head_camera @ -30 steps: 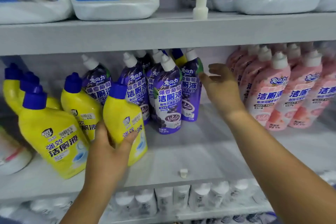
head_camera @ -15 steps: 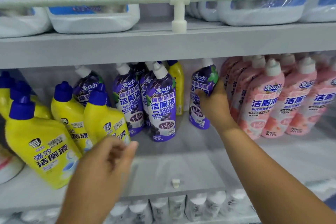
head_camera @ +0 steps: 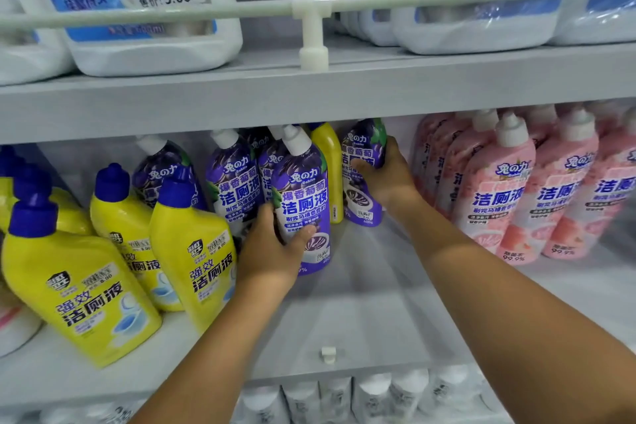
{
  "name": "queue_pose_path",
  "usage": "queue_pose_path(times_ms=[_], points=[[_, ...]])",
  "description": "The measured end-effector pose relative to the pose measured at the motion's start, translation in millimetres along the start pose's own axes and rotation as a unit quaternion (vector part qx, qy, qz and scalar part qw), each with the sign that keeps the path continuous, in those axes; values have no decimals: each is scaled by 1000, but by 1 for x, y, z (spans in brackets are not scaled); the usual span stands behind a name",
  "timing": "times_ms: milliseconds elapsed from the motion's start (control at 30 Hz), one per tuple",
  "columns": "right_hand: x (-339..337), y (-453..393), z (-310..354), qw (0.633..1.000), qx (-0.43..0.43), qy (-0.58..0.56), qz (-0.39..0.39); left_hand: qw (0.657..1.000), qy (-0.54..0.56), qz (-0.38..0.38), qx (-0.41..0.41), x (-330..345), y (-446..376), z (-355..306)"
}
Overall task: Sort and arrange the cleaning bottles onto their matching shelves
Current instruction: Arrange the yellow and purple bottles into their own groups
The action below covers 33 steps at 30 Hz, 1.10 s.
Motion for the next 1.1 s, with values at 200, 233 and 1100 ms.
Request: queue_pose_path(times_ms=[200,233,1100], points=[[22,1,10,998,-13,-8,63,1000,7,9,3,0,3,0],[25,1,12,997,-12,-12,73,1000,0,9,5,0,4,-2],[3,92,27,990,-67,71,-97,967,-46,-202,146,-35,-6,-91]])
Point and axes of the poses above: each hand's wrist, its own y-axis away from the middle knuckle, its own x-axis out of the palm, z = x × y, the point moved 9 cm from there along -y, towards the middle knuckle, and after that the axes turned 4 degrees about z, right-handed, at the moved point
